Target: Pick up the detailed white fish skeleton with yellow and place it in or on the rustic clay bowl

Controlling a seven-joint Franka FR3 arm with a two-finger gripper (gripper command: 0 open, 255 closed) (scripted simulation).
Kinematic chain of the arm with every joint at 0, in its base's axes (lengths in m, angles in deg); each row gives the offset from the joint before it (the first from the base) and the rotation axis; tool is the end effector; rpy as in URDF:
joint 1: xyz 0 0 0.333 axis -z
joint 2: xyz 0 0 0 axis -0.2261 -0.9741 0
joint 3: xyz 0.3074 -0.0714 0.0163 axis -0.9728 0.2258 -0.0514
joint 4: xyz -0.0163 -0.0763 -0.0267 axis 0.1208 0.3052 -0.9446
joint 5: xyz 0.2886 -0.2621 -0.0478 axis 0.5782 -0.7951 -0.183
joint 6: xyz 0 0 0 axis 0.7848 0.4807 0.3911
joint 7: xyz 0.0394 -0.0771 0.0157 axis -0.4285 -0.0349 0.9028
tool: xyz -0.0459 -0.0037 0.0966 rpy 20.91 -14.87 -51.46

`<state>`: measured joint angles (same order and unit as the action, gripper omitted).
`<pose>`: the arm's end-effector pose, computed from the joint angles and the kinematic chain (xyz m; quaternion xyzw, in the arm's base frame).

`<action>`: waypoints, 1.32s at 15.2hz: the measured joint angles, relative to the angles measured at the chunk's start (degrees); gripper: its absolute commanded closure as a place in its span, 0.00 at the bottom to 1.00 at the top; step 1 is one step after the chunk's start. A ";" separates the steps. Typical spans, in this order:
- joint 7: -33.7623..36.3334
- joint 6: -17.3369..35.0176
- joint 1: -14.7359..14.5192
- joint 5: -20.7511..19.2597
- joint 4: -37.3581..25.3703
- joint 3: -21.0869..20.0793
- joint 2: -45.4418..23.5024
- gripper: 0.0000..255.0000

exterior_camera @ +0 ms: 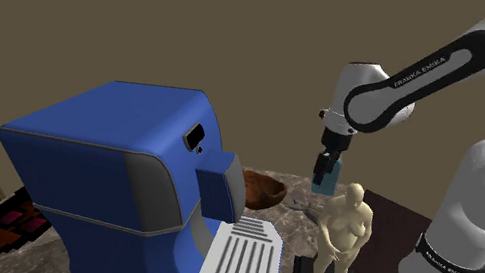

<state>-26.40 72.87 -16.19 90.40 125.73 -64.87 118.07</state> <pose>0.3201 -0.0111 0.3146 -0.9957 -0.0539 -0.0301 0.0684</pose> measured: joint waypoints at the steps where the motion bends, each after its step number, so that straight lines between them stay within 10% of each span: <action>1: -1.15 3.59 -0.80 0.76 0.76 0.50 -2.29 0.00; 5: -8.69 18.06 -7.03 7.44 1.51 4.80 -14.13 0.00; 11: -31.89 29.19 -21.89 35.28 -3.10 12.96 -29.49 0.00; 15: -44.71 30.01 -23.09 51.61 -6.52 10.95 -35.48 0.00; 20: -47.30 30.14 -22.90 54.95 -7.20 10.14 -36.61 0.00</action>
<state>-73.70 103.02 -39.09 145.36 118.52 -54.73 81.46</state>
